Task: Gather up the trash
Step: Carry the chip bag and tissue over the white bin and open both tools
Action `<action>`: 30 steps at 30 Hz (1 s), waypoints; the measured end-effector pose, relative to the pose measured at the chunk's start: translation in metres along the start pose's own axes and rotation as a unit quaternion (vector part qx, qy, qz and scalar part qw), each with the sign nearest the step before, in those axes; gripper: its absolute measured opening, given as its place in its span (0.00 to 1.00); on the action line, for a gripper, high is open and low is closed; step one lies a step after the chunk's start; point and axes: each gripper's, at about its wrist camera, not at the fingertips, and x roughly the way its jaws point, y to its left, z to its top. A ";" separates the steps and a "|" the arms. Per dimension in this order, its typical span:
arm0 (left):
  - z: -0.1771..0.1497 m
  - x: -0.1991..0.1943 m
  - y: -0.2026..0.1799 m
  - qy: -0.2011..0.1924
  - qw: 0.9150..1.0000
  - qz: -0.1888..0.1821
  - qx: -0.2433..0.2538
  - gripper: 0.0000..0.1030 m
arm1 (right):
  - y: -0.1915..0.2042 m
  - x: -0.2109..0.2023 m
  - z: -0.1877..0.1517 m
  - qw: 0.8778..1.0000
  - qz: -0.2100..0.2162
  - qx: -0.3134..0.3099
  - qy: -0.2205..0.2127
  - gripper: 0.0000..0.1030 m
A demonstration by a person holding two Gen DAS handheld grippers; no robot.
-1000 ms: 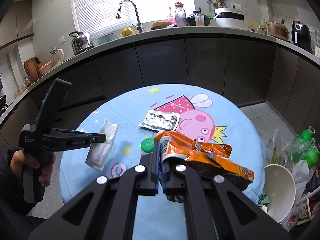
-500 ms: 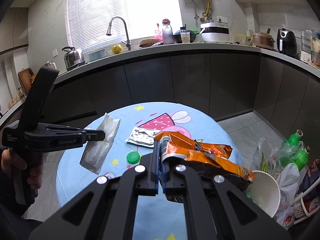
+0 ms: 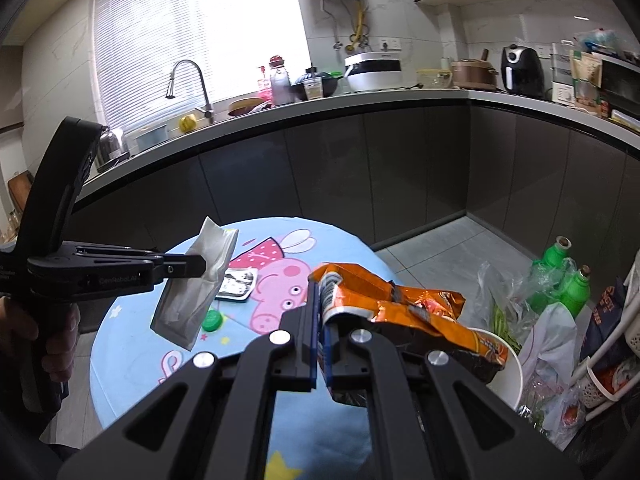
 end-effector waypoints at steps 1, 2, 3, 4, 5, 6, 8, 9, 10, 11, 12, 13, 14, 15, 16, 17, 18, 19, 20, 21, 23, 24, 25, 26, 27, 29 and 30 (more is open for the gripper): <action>0.003 0.003 -0.008 0.001 1.000 -0.004 0.007 0.02 | -0.005 -0.001 -0.001 1.000 -0.003 0.004 -0.001 0.04; 0.005 0.006 -0.013 0.002 1.000 -0.008 0.011 0.02 | -0.011 -0.003 -0.003 1.000 -0.006 0.009 -0.002 0.04; 0.007 0.009 -0.020 0.003 1.000 -0.012 0.015 0.02 | -0.019 -0.004 -0.006 1.000 -0.011 0.015 -0.001 0.04; 0.009 0.012 -0.026 0.004 1.000 -0.017 0.020 0.02 | -0.023 -0.005 -0.007 1.000 -0.015 0.018 0.000 0.04; 0.011 0.016 -0.031 0.006 0.999 -0.023 0.023 0.02 | -0.030 -0.006 -0.010 0.999 -0.021 0.024 0.001 0.04; 0.012 0.019 -0.036 0.008 0.999 -0.030 0.026 0.02 | -0.036 -0.008 -0.012 0.999 -0.024 0.029 0.001 0.04; 0.015 0.026 -0.047 0.016 0.998 -0.044 0.032 0.02 | -0.049 -0.010 -0.017 0.999 -0.031 0.042 0.002 0.04; 0.016 0.030 -0.053 0.018 0.998 -0.046 0.037 0.02 | -0.057 -0.011 -0.021 0.998 -0.037 0.049 0.003 0.04; 0.017 0.033 -0.058 0.020 0.998 -0.048 0.041 0.02 | -0.063 -0.011 -0.025 0.998 -0.040 0.056 0.005 0.04; 0.019 0.037 -0.065 0.022 0.997 -0.052 0.047 0.02 | -0.069 -0.011 -0.028 0.997 -0.043 0.062 0.006 0.04; 0.020 0.041 -0.071 0.025 0.997 -0.055 0.051 0.02 | -0.077 -0.010 -0.032 0.996 -0.048 0.071 0.008 0.04; 0.021 0.043 -0.075 0.027 0.997 -0.057 0.054 0.02 | -0.082 -0.009 -0.036 0.996 -0.049 0.077 0.010 0.04; 0.022 0.047 -0.081 0.029 0.996 -0.060 0.058 0.02 | -0.089 -0.006 -0.039 0.995 -0.051 0.083 0.013 0.04; 0.023 0.050 -0.086 0.031 0.996 -0.062 0.062 0.02 | -0.093 -0.004 -0.043 0.995 -0.053 0.088 0.016 0.04; 0.024 0.052 -0.089 0.032 0.995 -0.064 0.065 0.02 | -0.097 -0.001 -0.046 0.994 -0.054 0.093 0.019 0.04; 0.025 0.056 -0.094 0.033 0.995 -0.066 0.069 0.02 | -0.102 0.003 -0.050 0.993 -0.054 0.098 0.024 0.04; 0.025 0.059 -0.098 0.035 0.995 -0.067 0.072 0.02 | -0.107 0.008 -0.054 0.993 -0.055 0.103 0.029 0.04; 0.026 0.062 -0.101 0.037 0.994 -0.068 0.074 0.02 | -0.110 0.012 -0.057 0.992 -0.055 0.105 0.035 0.04; 0.027 0.065 -0.103 0.039 0.994 -0.068 0.076 0.02 | -0.115 0.019 -0.061 0.992 -0.054 0.108 0.042 0.04; 0.028 0.069 -0.106 0.042 0.994 -0.069 0.077 0.02 | -0.119 0.025 -0.064 0.991 -0.053 0.110 0.047 0.04; 0.029 0.075 -0.111 0.048 0.993 -0.068 0.080 0.02 | -0.128 0.040 -0.070 0.990 -0.052 0.116 0.059 0.05; 0.029 0.078 -0.113 0.050 0.993 -0.067 0.082 0.03 | -0.131 0.047 -0.071 0.990 -0.052 0.118 0.064 0.05; 0.030 0.081 -0.115 0.052 0.993 -0.067 0.083 0.03 | -0.136 0.055 -0.073 0.989 -0.050 0.121 0.070 0.05; 0.030 0.083 -0.116 0.055 0.993 -0.066 0.085 0.03 | -0.138 0.061 -0.076 0.988 -0.051 0.122 0.073 0.05; 0.031 0.086 -0.117 0.056 0.993 -0.066 0.086 0.03 | -0.142 0.069 -0.078 0.988 -0.050 0.126 0.079 0.06; 0.033 0.090 -0.120 0.059 0.992 -0.064 0.087 0.03 | -0.148 0.082 -0.082 0.986 -0.051 0.130 0.089 0.11; 0.034 0.093 -0.121 0.060 0.992 -0.064 0.088 0.03 | -0.150 0.086 -0.084 0.986 -0.053 0.133 0.091 0.20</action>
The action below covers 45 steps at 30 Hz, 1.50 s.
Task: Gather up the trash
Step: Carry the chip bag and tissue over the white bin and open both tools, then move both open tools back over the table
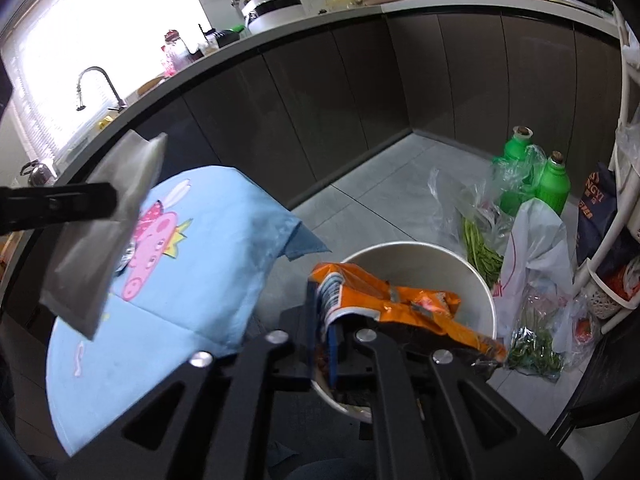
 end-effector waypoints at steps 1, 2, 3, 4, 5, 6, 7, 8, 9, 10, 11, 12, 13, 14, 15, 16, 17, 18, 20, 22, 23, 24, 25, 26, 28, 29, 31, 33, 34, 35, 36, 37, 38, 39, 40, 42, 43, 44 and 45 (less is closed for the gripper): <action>0.001 0.003 -0.001 0.002 1.000 0.000 0.001 0.03 | -0.003 0.004 -0.002 1.000 -0.001 0.005 0.003 0.42; 0.003 0.004 -0.003 0.003 1.000 0.000 0.001 0.03 | -0.005 0.006 -0.004 1.000 -0.001 0.009 0.005 0.53; 0.003 0.005 -0.004 0.004 1.000 0.000 0.002 0.03 | -0.008 0.007 -0.006 1.000 0.000 0.011 0.005 0.53; 0.004 0.007 -0.006 0.005 1.000 -0.001 0.003 0.03 | -0.009 0.005 -0.008 1.000 0.001 0.012 0.005 0.55; 0.005 0.009 -0.008 0.007 1.000 -0.002 0.005 0.03 | -0.011 0.005 -0.012 1.000 0.002 0.014 0.007 0.59; 0.005 0.012 -0.010 0.009 1.000 -0.004 0.006 0.03 | -0.013 0.004 -0.014 1.000 0.001 0.014 0.007 0.59; 0.006 0.014 -0.012 0.011 1.000 -0.005 0.008 0.03 | -0.015 0.003 -0.017 1.000 0.002 0.016 0.009 0.59; 0.006 0.017 -0.015 0.014 1.000 -0.007 0.010 0.03 | -0.018 0.002 -0.019 1.000 0.002 0.019 0.012 0.60; 0.006 0.019 -0.017 0.016 1.000 -0.009 0.013 0.03 | -0.020 0.001 -0.021 1.000 0.002 0.022 0.013 0.60; 0.006 0.021 -0.020 0.017 1.000 -0.011 0.015 0.03 | -0.023 0.000 -0.024 1.000 0.000 0.026 0.015 0.60; 0.006 0.023 -0.023 0.019 1.000 -0.013 0.019 0.03 | -0.025 -0.001 -0.026 0.999 0.000 0.029 0.016 0.60; 0.006 0.026 -0.027 0.021 0.999 -0.015 0.022 0.03 | -0.027 -0.003 -0.029 0.999 0.002 0.034 0.019 0.60; 0.005 0.027 -0.029 0.023 0.999 -0.017 0.026 0.03 | -0.029 -0.004 -0.031 0.999 0.004 0.036 0.020 0.60; 0.006 0.030 -0.031 0.024 0.999 -0.019 0.028 0.03 | -0.029 -0.005 -0.032 0.999 0.005 0.037 0.020 0.59; 0.006 0.032 -0.033 0.027 0.999 -0.022 0.030 0.03 | -0.030 -0.007 -0.034 0.999 0.005 0.036 0.020 0.59; 0.006 0.036 -0.036 0.029 0.999 -0.024 0.032 0.03 | -0.030 -0.008 -0.035 0.999 0.005 0.034 0.021 0.57; 0.006 0.040 -0.038 0.032 0.999 -0.028 0.033 0.03 | -0.030 -0.008 -0.035 0.999 0.004 0.032 0.021 0.56; 0.007 0.045 -0.040 0.035 0.998 -0.032 0.033 0.03 | -0.030 -0.008 -0.036 0.999 0.002 0.031 0.021 0.56; 0.009 0.058 -0.043 0.044 0.998 -0.044 0.030 0.03 | -0.031 -0.008 -0.037 0.999 -0.003 0.031 0.023 0.55; 0.010 0.072 -0.045 0.057 0.996 -0.060 0.027 0.03 | -0.033 -0.006 -0.039 0.999 -0.007 0.032 0.025 0.55; 0.011 0.081 -0.046 0.062 0.996 -0.067 0.025 0.03 | -0.035 -0.005 -0.040 0.999 -0.011 0.033 0.027 0.55; 0.011 0.087 -0.048 0.065 0.995 -0.073 0.024 0.03 | -0.036 -0.005 -0.041 0.999 -0.014 0.033 0.029 0.55; 0.012 0.093 -0.050 0.065 0.995 -0.078 0.024 0.03 | -0.037 -0.004 -0.043 0.999 -0.017 0.034 0.032 0.55; 0.013 0.098 -0.052 0.062 0.995 -0.080 0.026 0.04 | -0.039 -0.003 -0.044 0.999 -0.020 0.036 0.033 0.55; 0.014 0.105 -0.053 0.046 0.996 -0.073 0.031 0.27 | -0.043 -0.002 -0.045 0.998 -0.024 0.039 0.035 0.55; 0.015 0.105 -0.052 0.038 0.997 -0.067 0.032 0.56 | -0.044 -0.002 -0.046 0.998 -0.025 0.040 0.036 0.55; 0.016 0.100 -0.050 0.010 0.998 -0.056 0.029 0.77 | -0.046 -0.002 -0.046 0.998 -0.025 0.040 0.036 0.55; 0.016 0.095 -0.048 0.005 0.998 -0.058 0.028 0.84 | -0.047 -0.002 -0.046 0.998 -0.023 0.041 0.034 0.57; 0.017 0.094 -0.047 0.004 0.998 -0.056 0.028 0.86 | -0.047 -0.002 -0.046 0.998 -0.023 0.042 0.033 0.58; 0.018 0.090 -0.045 -0.003 0.998 -0.050 0.026 0.88 | -0.046 -0.002 -0.045 0.998 -0.022 0.041 0.033 0.59; 0.018 0.087 -0.044 -0.008 0.999 -0.043 0.025 0.91 | -0.045 -0.001 -0.043 0.999 -0.020 0.039 0.032 0.60; 0.019 0.084 -0.042 -0.012 0.999 -0.037 0.024 0.91 | -0.042 -0.001 -0.042 0.999 -0.019 0.035 0.031 0.67; 0.019 0.081 -0.041 -0.014 0.999 -0.031 0.022 0.91 | -0.040 -0.002 -0.041 0.999 -0.018 0.032 0.029 0.73; 0.019 0.079 -0.039 -0.015 0.999 -0.029 0.021 0.92 | -0.037 -0.003 -0.040 0.999 -0.016 0.028 0.026 0.75; 0.020 0.075 -0.038 -0.014 0.999 -0.028 0.018 0.92 | -0.034 -0.005 -0.038 0.999 -0.016 0.025 0.024 0.82; 0.019 0.068 -0.033 -0.008 1.000 -0.024 0.011 0.92 | -0.029 -0.008 -0.034 1.000 -0.014 0.019 0.018 0.93; 0.019 0.064 -0.030 -0.005 1.000 -0.021 0.008 0.92 | -0.026 -0.011 -0.032 1.000 -0.011 0.016 0.016 0.96; 0.018 0.057 -0.026 -0.004 1.000 -0.018 0.001 0.92 | -0.022 -0.014 -0.029 1.000 -0.010 0.011 0.014 0.97; 0.016 0.052 -0.023 -0.005 1.000 -0.017 -0.007 0.92 | -0.019 -0.016 -0.027 1.000 -0.011 0.006 0.015 0.97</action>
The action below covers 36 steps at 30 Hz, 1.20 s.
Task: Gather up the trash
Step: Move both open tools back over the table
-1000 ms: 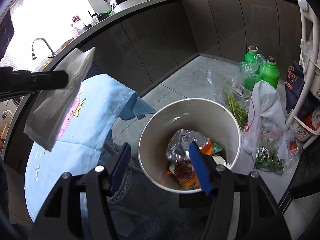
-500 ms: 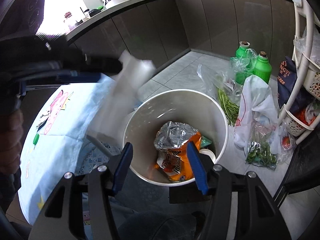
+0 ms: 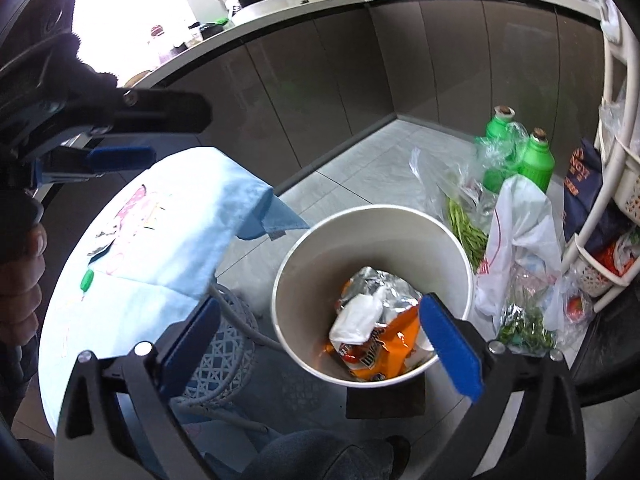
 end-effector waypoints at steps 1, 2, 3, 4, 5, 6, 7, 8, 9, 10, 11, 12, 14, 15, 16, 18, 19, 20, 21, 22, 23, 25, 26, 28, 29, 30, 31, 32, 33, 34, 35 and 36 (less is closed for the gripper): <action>-0.002 -0.006 0.004 0.001 1.000 0.003 -0.008 0.92 | 0.004 -0.002 0.002 1.000 -0.003 -0.006 0.001 0.97; -0.004 -0.014 0.009 0.001 1.000 0.005 -0.017 0.92 | 0.008 -0.004 0.004 1.000 -0.007 -0.012 0.001 0.97; -0.008 -0.022 0.013 0.003 1.000 0.008 -0.026 0.92 | 0.013 -0.008 0.006 1.000 -0.010 -0.017 -0.001 0.97; -0.011 -0.028 0.017 0.004 0.999 0.011 -0.032 0.92 | 0.016 -0.010 0.008 1.000 -0.010 -0.018 -0.004 0.97; -0.015 -0.036 0.021 0.002 0.999 0.014 -0.039 0.92 | 0.019 -0.013 0.010 1.000 -0.010 -0.019 -0.006 0.97; -0.020 -0.045 0.025 0.000 0.999 0.016 -0.044 0.92 | 0.024 -0.017 0.012 1.000 -0.009 -0.020 -0.009 0.97; -0.025 -0.054 0.030 -0.003 0.999 0.021 -0.049 0.92 | 0.027 -0.020 0.013 1.000 -0.009 -0.021 -0.011 0.97; -0.030 -0.062 0.034 -0.007 0.998 0.025 -0.052 0.92 | 0.032 -0.023 0.015 1.000 -0.007 -0.024 -0.012 0.97; -0.034 -0.068 0.037 -0.008 0.998 0.029 -0.054 0.92 | 0.038 -0.027 0.016 0.999 -0.007 -0.030 -0.014 0.97; -0.038 -0.074 0.041 -0.010 0.998 0.035 -0.057 0.92 | 0.045 -0.030 0.018 0.999 -0.007 -0.036 -0.017 0.97; -0.044 -0.083 0.045 -0.012 0.997 0.041 -0.061 0.92 | 0.052 -0.033 0.019 0.999 -0.007 -0.043 -0.018 0.97; -0.048 -0.090 0.049 -0.014 0.997 0.045 -0.064 0.92 | 0.057 -0.036 0.020 0.999 -0.006 -0.047 -0.020 0.97; -0.056 -0.103 0.058 -0.019 0.996 0.051 -0.073 0.92 | 0.070 -0.042 0.023 0.998 -0.004 -0.057 -0.024 0.97; -0.059 -0.108 0.062 -0.021 0.995 0.053 -0.077 0.92 | 0.079 -0.047 0.025 0.998 -0.004 -0.065 -0.027 0.97; -0.064 -0.115 0.067 -0.023 0.995 0.057 -0.082 0.92 | 0.084 -0.049 0.026 0.997 -0.005 -0.068 -0.028 0.97; -0.072 -0.126 0.075 -0.028 0.993 0.066 -0.090 0.92 | 0.097 -0.055 0.030 0.997 -0.008 -0.077 -0.029 0.97; -0.076 -0.133 0.080 -0.032 0.992 0.072 -0.094 0.92 | 0.104 -0.058 0.031 0.996 -0.007 -0.082 -0.031 0.97; -0.080 -0.139 0.085 -0.035 0.992 0.077 -0.098 0.92 | 0.111 -0.060 0.032 0.996 -0.005 -0.087 -0.033 0.97; -0.083 -0.143 0.090 -0.037 0.991 0.079 -0.102 0.92 | 0.118 -0.063 0.033 0.995 -0.004 -0.094 -0.035 0.97; -0.087 -0.149 0.096 -0.039 0.990 0.083 -0.109 0.92 | 0.125 -0.066 0.034 0.994 -0.004 -0.101 -0.036 0.97; -0.090 -0.154 0.101 -0.042 0.989 0.086 -0.114 0.92 | 0.132 -0.067 0.035 0.994 -0.006 -0.107 -0.036 0.97; -0.097 -0.162 0.110 -0.046 0.987 0.092 -0.123 0.92 | 0.145 -0.068 0.036 0.992 -0.010 -0.119 -0.034 0.97; -0.102 -0.168 0.116 -0.048 0.986 0.096 -0.128 0.92 | 0.152 -0.069 0.036 0.991 -0.010 -0.127 -0.034 0.97; -0.108 -0.175 0.124 -0.051 0.984 0.102 -0.135 0.92 | 0.163 -0.070 0.036 0.990 -0.006 -0.136 -0.034 0.97; -0.112 -0.179 0.128 -0.053 0.983 0.105 -0.139 0.92 | 0.170 -0.070 0.036 0.989 -0.003 -0.142 -0.033 0.97; -0.116 -0.182 0.133 -0.054 0.982 0.109 -0.143 0.92 | 0.175 -0.070 0.036 0.989 -0.001 -0.146 -0.033 0.97; -0.118 -0.184 0.136 -0.055 0.981 0.113 -0.145 0.92 | 0.181 -0.070 0.035 0.988 0.000 -0.151 -0.031 0.97; -0.122 -0.187 0.141 -0.056 0.980 0.118 -0.149 0.92 | 0.185 -0.070 0.034 0.987 0.001 -0.155 -0.030 0.97; -0.125 -0.190 0.146 -0.056 0.979 0.122 -0.154 0.92 | 0.191 -0.069 0.034 0.987 0.003 -0.161 -0.029 0.97; -0.129 -0.192 0.151 -0.056 0.978 0.124 -0.160 0.92 | 0.197 -0.068 0.033 0.986 0.005 -0.166 -0.027 0.97; -0.132 -0.194 0.155 -0.056 0.976 0.125 -0.166 0.92 | 0.203 -0.067 0.033 0.985 0.006 -0.172 -0.026 0.97; -0.135 -0.196 0.159 -0.056 0.975 0.128 -0.171 0.92 | 0.206 -0.066 0.032 0.984 0.007 -0.176 -0.025 0.97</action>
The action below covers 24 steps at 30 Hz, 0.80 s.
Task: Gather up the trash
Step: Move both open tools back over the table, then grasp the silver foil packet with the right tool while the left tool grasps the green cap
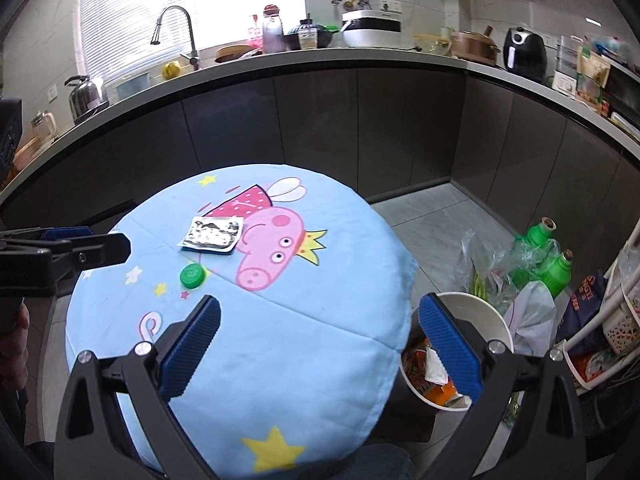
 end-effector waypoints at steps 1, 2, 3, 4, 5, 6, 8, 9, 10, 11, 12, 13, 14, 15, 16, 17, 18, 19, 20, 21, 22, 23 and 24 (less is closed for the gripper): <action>-0.002 0.000 0.007 0.001 1.000 0.004 -0.006 0.92 | 0.005 0.001 0.001 1.000 0.002 -0.005 0.001 0.97; -0.003 0.000 0.012 0.002 1.000 0.007 -0.011 0.92 | 0.010 0.003 0.002 1.000 0.004 -0.010 0.003 0.97; -0.005 0.000 0.017 0.003 1.000 0.009 -0.015 0.92 | 0.012 0.004 0.003 1.000 0.005 -0.013 0.004 0.97; -0.007 0.000 0.023 0.004 1.000 0.011 -0.020 0.92 | 0.016 0.006 0.003 1.000 0.006 -0.018 0.006 0.97; -0.009 0.000 0.030 0.005 1.000 0.014 -0.025 0.92 | 0.020 0.008 0.004 1.000 0.006 -0.023 0.010 0.97; -0.010 0.001 0.035 0.006 0.999 0.016 -0.030 0.92 | 0.022 0.010 0.004 1.000 0.007 -0.026 0.012 0.97; -0.014 0.002 0.048 0.010 0.999 0.022 -0.041 0.92 | 0.029 0.017 0.005 0.999 0.013 -0.033 0.019 0.97; -0.016 0.004 0.054 0.013 0.999 0.025 -0.046 0.92 | 0.031 0.020 0.006 0.999 0.015 -0.035 0.022 0.97; -0.017 0.005 0.059 0.015 0.998 0.028 -0.051 0.92 | 0.033 0.024 0.007 0.999 0.018 -0.037 0.024 0.97; -0.019 0.007 0.067 0.019 0.998 0.032 -0.059 0.92 | 0.036 0.028 0.008 0.999 0.022 -0.038 0.027 0.97; -0.021 0.009 0.073 0.021 0.997 0.033 -0.065 0.92 | 0.039 0.035 0.010 0.998 0.031 -0.038 0.032 0.97; -0.022 0.011 0.080 0.024 0.997 0.036 -0.071 0.92 | 0.041 0.039 0.010 0.998 0.037 -0.039 0.035 0.97; -0.023 0.012 0.085 0.026 0.996 0.039 -0.076 0.92 | 0.044 0.045 0.012 0.998 0.043 -0.039 0.038 0.97; -0.024 0.013 0.090 0.027 0.996 0.041 -0.081 0.92 | 0.049 0.051 0.014 0.997 0.050 -0.042 0.042 0.96; -0.025 0.014 0.095 0.029 0.995 0.042 -0.085 0.92 | 0.054 0.058 0.017 0.996 0.057 -0.047 0.043 0.96; -0.026 0.016 0.100 0.031 0.995 0.043 -0.089 0.92 | 0.059 0.063 0.019 0.995 0.066 -0.053 0.045 0.96; -0.026 0.016 0.104 0.031 0.994 0.042 -0.092 0.92 | 0.065 0.072 0.021 0.994 0.078 -0.060 0.047 0.96; -0.027 0.017 0.109 0.030 0.994 0.040 -0.095 0.92 | 0.072 0.081 0.024 0.992 0.088 -0.069 0.052 0.95; -0.027 0.018 0.112 0.029 0.994 0.039 -0.098 0.91 | 0.080 0.090 0.027 0.990 0.098 -0.079 0.057 0.94; -0.027 0.018 0.116 0.028 0.994 0.038 -0.100 0.92 | 0.085 0.098 0.029 0.988 0.107 -0.088 0.062 0.94; -0.027 0.018 0.120 0.027 0.994 0.037 -0.104 0.92 | 0.091 0.107 0.032 0.986 0.119 -0.098 0.066 0.92; -0.027 0.019 0.124 0.027 0.993 0.037 -0.105 0.92 | 0.098 0.119 0.036 0.982 0.136 -0.108 0.072 0.90; -0.028 0.019 0.128 0.027 0.993 0.037 -0.105 0.91 | 0.101 0.128 0.040 0.980 0.146 -0.112 0.076 0.90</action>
